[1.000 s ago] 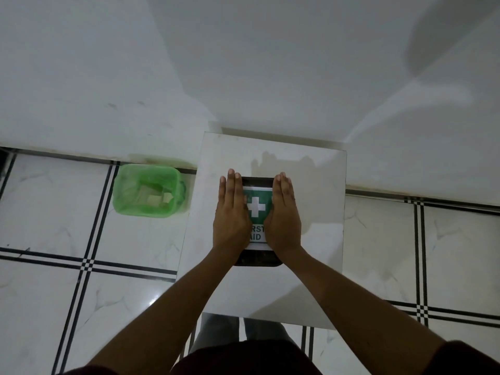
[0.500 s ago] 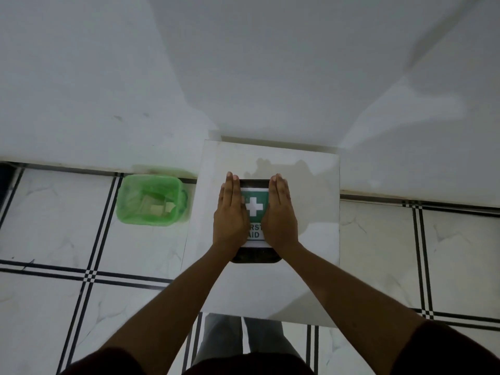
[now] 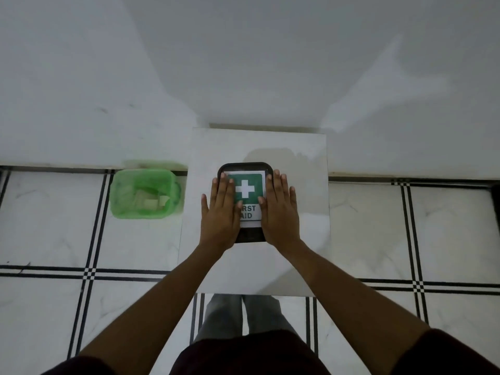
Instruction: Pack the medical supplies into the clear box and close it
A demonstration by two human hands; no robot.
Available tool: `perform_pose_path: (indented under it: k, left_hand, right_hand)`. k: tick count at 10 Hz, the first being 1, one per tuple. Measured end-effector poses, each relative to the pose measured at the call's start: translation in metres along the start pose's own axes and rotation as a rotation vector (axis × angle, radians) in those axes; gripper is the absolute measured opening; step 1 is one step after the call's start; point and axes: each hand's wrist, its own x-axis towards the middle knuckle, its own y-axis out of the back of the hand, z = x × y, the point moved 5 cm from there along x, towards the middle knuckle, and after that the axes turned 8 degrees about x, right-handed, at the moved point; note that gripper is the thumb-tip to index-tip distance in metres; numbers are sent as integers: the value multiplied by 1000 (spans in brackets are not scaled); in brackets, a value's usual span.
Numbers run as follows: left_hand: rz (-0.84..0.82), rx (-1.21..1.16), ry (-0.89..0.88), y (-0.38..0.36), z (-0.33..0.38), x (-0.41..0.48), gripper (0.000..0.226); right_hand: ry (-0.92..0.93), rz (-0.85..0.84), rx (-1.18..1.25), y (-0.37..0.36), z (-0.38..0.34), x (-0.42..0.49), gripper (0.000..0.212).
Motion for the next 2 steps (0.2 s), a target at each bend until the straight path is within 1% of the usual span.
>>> perform_pose_path:
  k: [1,2]
  left_hand:
    - [112,-152,22,33,5,14,54]
    - [203,-167,-20,80,19,30,49]
  right_hand:
    - [1,85,55,22,-3,10,60]
    - [7,164,81,57,-21,23,57]
